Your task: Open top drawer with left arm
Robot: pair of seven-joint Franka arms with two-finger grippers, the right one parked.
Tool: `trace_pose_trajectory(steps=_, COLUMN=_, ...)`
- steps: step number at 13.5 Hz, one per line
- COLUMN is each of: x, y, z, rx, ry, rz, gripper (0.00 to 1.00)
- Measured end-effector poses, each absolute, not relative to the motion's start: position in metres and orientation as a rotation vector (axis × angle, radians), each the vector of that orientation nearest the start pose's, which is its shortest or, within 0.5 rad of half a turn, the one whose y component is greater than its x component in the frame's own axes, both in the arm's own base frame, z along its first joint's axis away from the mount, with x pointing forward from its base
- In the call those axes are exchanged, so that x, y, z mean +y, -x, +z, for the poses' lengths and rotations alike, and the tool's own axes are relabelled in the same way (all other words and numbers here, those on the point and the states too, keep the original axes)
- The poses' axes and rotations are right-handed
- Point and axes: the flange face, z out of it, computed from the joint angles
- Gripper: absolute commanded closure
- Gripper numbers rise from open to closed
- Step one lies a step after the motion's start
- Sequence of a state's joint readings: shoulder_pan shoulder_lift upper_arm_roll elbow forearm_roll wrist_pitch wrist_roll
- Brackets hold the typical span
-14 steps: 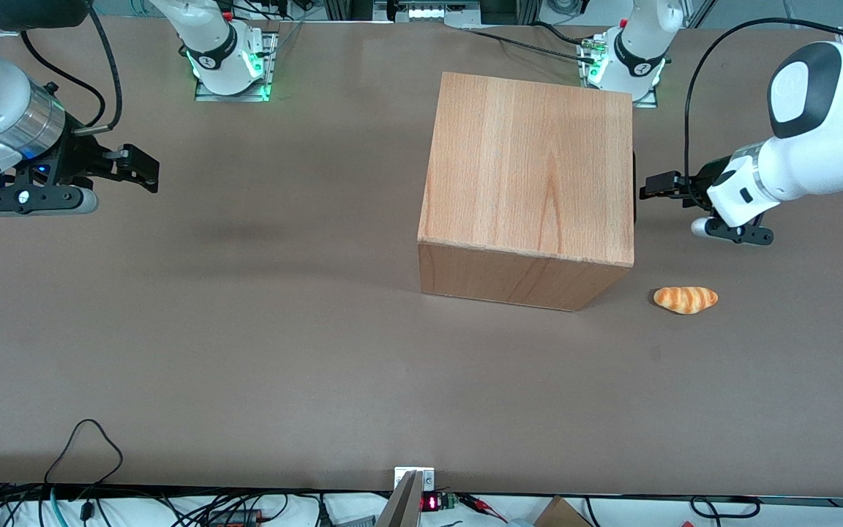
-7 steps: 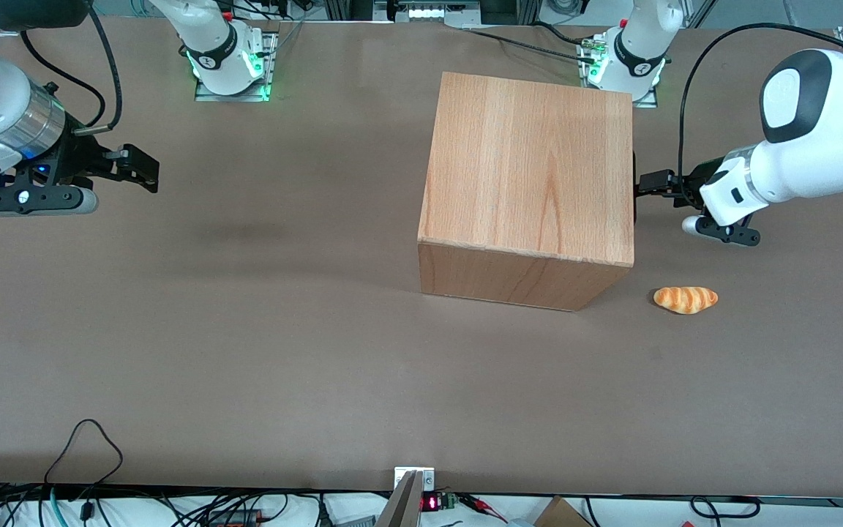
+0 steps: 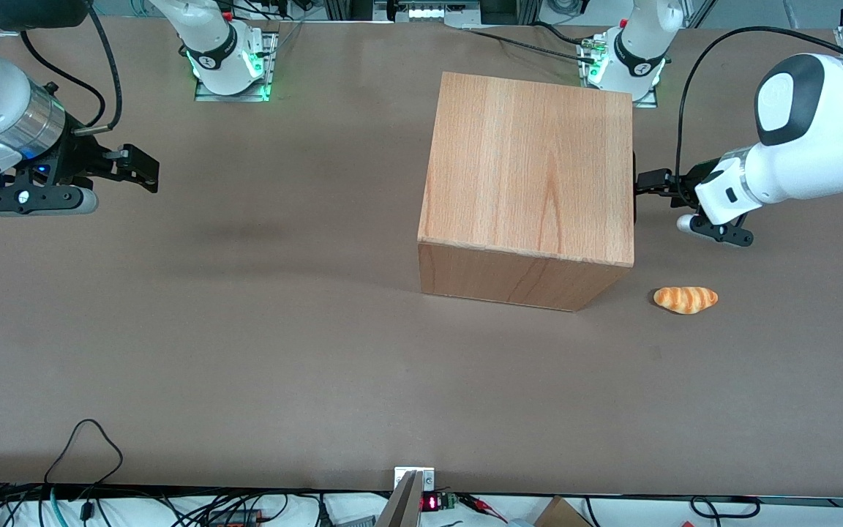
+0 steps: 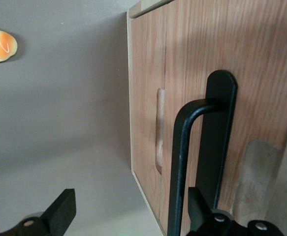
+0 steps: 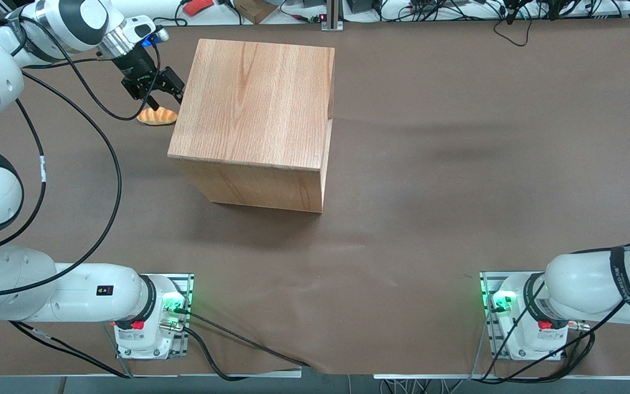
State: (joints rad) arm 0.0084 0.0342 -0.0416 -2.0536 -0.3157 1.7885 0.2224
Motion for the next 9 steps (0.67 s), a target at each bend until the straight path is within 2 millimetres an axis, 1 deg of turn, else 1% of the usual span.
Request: trace_pose_trajectory(steps=9, x=-0.044, y=-0.5195, z=0.3948, rx=0.238, ry=3.423, rz=0.48, gripper=0.0)
